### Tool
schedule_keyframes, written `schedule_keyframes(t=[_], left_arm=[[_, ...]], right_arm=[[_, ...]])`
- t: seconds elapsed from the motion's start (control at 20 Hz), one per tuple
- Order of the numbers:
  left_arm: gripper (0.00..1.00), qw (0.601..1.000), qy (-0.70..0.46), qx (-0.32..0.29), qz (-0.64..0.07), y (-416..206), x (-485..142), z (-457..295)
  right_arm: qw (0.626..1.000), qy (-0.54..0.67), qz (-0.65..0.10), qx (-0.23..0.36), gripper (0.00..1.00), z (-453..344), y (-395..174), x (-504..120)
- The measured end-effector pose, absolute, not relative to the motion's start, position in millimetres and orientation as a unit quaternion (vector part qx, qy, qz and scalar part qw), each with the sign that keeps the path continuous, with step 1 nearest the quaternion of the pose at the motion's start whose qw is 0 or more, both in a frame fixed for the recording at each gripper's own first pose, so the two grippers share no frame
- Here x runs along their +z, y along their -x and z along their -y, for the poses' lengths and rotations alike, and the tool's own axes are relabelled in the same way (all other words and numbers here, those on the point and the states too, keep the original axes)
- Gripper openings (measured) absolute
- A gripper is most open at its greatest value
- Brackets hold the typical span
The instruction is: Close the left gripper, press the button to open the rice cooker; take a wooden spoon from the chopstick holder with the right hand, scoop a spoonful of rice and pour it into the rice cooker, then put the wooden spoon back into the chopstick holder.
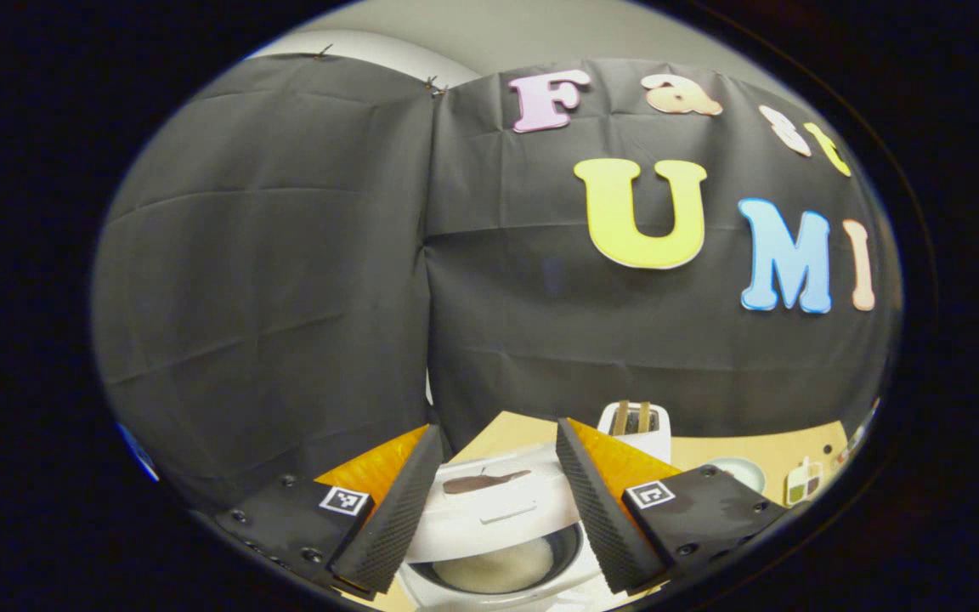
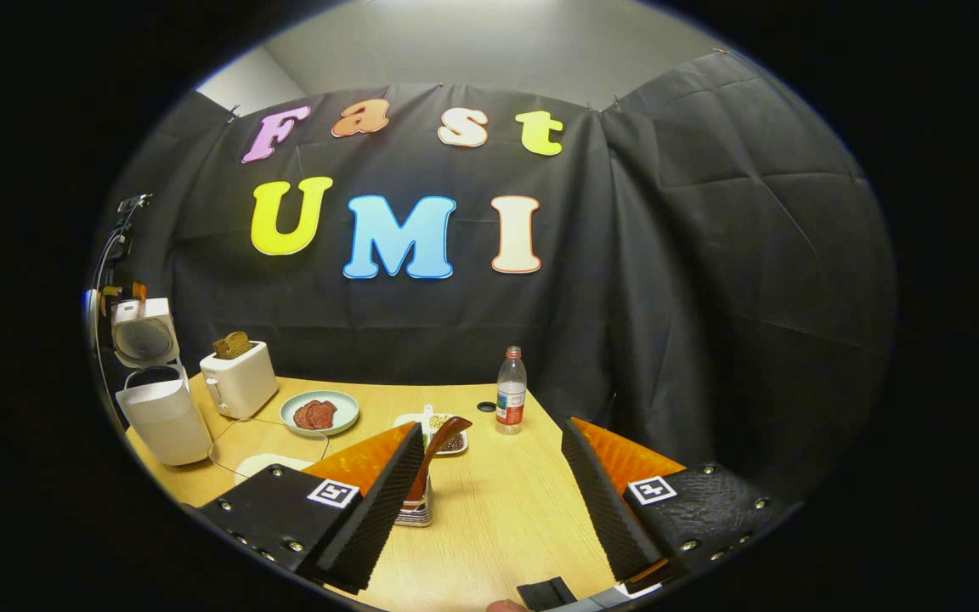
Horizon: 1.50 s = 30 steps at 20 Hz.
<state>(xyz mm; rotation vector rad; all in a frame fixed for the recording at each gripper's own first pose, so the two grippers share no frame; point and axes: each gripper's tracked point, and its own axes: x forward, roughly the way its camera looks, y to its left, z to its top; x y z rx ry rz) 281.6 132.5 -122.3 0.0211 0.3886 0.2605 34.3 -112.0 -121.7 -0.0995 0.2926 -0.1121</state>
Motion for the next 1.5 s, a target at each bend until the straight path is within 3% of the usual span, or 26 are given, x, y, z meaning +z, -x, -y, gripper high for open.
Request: schedule_keyframes(t=[0.1, 0.15, 0.2, 0.3, 0.35, 0.4, 0.45, 0.5, 0.95, 1.1, 1.2, 1.5], left_arm=[[0.94, 0.973, -0.033, 0.123, -0.194, -267.1, -129.9, -123.0], [0.88, 0.973, -0.038, 0.120, -0.195, -262.8, -133.1, -118.2], [1.00, 0.972, -0.037, 0.119, -0.199, -258.3, -137.0, -114.1], [0.92, 0.970, -0.021, 0.118, -0.213, -245.2, -154.1, -107.8], [0.94, 0.968, -0.011, 0.116, -0.222, -237.7, -164.5, -105.7], [0.88, 0.966, -0.004, 0.115, -0.231, -231.1, -174.9, -104.4], [0.88, 0.964, -0.002, 0.116, -0.239, -222.9, -185.2, -104.6], [0.94, 0.962, -0.001, 0.117, -0.247, -213.3, -194.7, -103.7], [0.95, 0.950, 0.007, 0.112, -0.290, -187.6, -232.6, -94.4], [0.90, 0.944, 0.003, 0.103, -0.313, -179.0, -249.5, -86.9], [0.96, 0.947, 0.000, 0.096, -0.308, -181.6, -248.6, -84.7], [0.97, 0.950, 0.012, 0.088, -0.298, -175.3, -251.7, -81.1]], right_arm=[[0.986, 0.054, -0.147, -0.052, 0.99, 113.3, -37.1, -121.7], [0.986, 0.055, -0.149, -0.051, 0.99, 114.3, -38.3, -122.4], [0.986, 0.055, -0.150, -0.050, 0.99, 114.5, -38.9, -122.8], [0.986, 0.054, -0.152, -0.047, 0.99, 116.0, -41.0, -123.8], [0.986, 0.054, -0.153, -0.047, 0.99, 117.0, -40.6, -123.5], [0.985, 0.053, -0.155, -0.046, 0.99, 116.9, -41.2, -125.3], [0.985, 0.053, -0.156, -0.046, 0.99, 117.0, -41.2, -125.9], [0.985, 0.052, -0.156, -0.045, 0.99, 116.7, -41.5, -127.1], [0.985, 0.061, -0.158, -0.035, 0.99, 108.0, -41.6, -128.8], [0.985, 0.059, -0.161, -0.035, 0.99, 107.8, -40.8, -131.4], [0.985, 0.056, -0.162, -0.037, 0.99, 109.0, -41.4, -132.2], [0.984, 0.050, -0.171, -0.022, 0.99, 93.9, -40.7, -138.2]])
